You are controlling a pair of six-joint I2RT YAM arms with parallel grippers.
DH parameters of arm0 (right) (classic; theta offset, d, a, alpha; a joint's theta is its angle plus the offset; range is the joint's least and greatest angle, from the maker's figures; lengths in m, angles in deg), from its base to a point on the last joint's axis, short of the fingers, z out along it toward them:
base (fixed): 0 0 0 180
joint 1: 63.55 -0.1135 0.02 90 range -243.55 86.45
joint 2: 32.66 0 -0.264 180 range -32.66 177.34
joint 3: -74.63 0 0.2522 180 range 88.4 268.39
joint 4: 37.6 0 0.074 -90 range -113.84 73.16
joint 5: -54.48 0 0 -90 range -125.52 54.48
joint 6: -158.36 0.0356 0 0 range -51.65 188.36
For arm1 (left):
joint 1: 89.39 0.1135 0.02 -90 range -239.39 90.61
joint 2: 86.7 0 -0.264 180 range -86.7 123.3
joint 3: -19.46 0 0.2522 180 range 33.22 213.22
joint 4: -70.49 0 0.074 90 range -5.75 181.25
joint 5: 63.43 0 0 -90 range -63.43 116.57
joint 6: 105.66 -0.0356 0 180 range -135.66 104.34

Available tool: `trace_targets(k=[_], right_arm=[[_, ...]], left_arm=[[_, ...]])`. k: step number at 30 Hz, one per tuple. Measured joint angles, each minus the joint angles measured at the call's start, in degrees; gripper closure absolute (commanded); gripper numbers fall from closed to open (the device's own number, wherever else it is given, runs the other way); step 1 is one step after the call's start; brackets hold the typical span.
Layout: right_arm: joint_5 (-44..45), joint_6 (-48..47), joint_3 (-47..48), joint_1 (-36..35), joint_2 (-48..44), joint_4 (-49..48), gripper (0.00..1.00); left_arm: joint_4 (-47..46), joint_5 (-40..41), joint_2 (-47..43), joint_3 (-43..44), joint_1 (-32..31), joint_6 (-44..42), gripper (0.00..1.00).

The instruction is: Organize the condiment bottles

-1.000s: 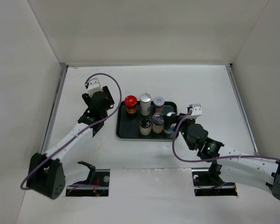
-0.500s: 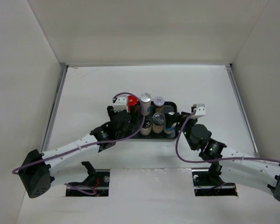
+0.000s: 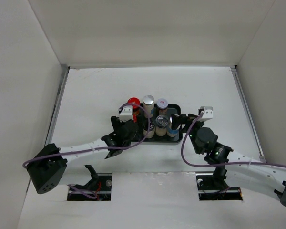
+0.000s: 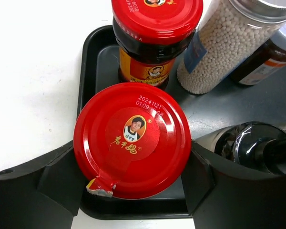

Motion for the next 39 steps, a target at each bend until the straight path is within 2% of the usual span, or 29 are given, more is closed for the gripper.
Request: trace_targets(k=[6,12,18,21,25,30,35,39], right_arm=[[1.1,-0.1,0.0,0.0,0.5,0.9,0.0],[2.4,-0.9,0.0,-2.6,-1.7,2.4,0.0],[4.4,-1.8,0.8,-6.3,-2.4,2.6,0.0],[5.7,-2.0,1.2,-10.8,-1.8,3.2,0.0],[6.1,-2.7,2.2,-16.2,-1.0,3.7,0.0],[6.2,-3.1,3.0,-19.6,-0.8,3.6,0.0],[6.3,-3.1,3.0,-21.0,-3.1,3.7,0.0],[6.5,-3.0,3.3,-19.1,-2.9,3.5,0.0]], left_arm=[[-2.9,3.4,-2.8,-0.1,-2.4,0.1,0.0],[-2.3,6.6,-14.2,-0.1,-2.5,-2.0,0.0],[-0.3,9.9,-27.8,0.1,5.3,-2.3,0.0],[2.5,12.4,-31.0,1.7,7.5,-2.0,0.0],[5.4,14.0,-30.7,5.6,8.4,-1.8,0.0],[7.7,14.1,-25.1,12.3,8.4,-1.9,0.0],[8.6,13.5,-21.2,12.9,8.5,-2.2,0.0],[10.2,13.1,-20.2,12.9,8.2,-2.2,0.0]])
